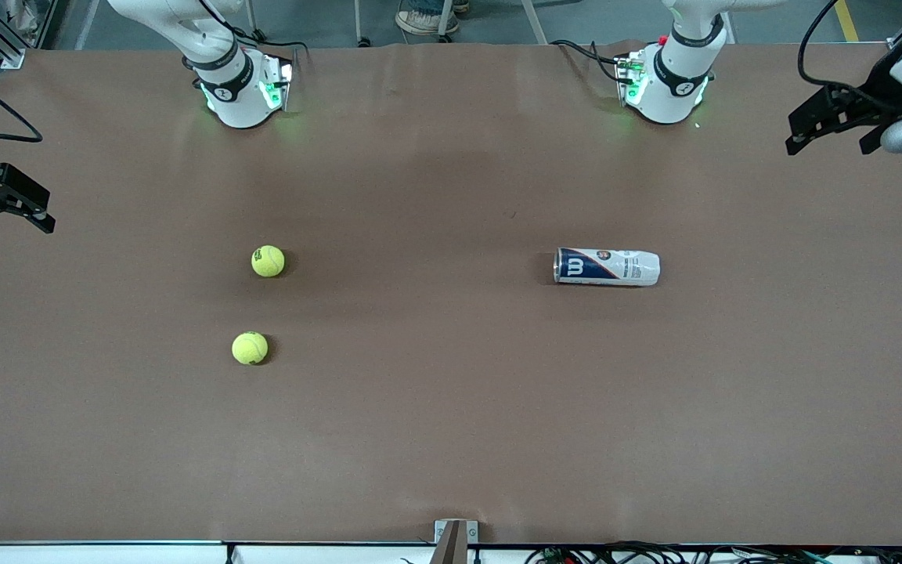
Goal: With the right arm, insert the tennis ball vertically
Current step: 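Move the left gripper to the can while the right gripper nears a ball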
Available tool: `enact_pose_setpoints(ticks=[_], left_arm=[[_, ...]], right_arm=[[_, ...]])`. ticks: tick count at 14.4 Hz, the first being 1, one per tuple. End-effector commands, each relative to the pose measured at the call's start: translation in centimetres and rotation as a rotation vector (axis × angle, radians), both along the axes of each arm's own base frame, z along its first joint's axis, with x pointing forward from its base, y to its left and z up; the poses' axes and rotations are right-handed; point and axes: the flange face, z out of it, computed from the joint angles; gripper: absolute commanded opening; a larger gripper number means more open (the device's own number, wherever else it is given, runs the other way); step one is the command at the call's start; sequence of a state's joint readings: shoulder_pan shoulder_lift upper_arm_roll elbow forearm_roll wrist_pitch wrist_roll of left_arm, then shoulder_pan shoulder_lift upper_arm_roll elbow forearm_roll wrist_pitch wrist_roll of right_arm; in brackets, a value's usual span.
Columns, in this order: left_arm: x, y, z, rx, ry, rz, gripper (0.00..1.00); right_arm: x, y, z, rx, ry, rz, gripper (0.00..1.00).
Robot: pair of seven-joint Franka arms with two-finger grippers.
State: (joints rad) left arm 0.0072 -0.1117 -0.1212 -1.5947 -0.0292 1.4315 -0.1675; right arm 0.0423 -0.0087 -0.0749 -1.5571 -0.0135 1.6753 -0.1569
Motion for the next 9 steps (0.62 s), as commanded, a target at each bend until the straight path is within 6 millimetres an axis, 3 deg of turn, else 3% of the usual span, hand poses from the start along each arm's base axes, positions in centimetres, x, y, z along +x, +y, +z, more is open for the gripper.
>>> enact_pose_setpoints(ticks=[1,4,6,9], left_arm=[[2.6,-0.1,-3.6,0.006,0.037,0.16,1.0],[5.0,0.2,-8.5,0.047,0.038,0.325,1.0],[6.1,-0.7,-11.6,0.055,0.026,0.48,1.0],[7.2,-4.6,-16.3,0.154,-0.003,0.72,1.0]], right_arm=[[-0.3,-0.3,0.2,-0.005,-0.001,-0.055,0.99],[-0.7,-0.1,0.0,-0.009,0.034,-0.049,1.0],[-1.1,0.2,-0.9,-0.008,0.091,-0.05,1.0],[-0.4,1.3,-3.6,0.006,0.111,-0.034,1.0]])
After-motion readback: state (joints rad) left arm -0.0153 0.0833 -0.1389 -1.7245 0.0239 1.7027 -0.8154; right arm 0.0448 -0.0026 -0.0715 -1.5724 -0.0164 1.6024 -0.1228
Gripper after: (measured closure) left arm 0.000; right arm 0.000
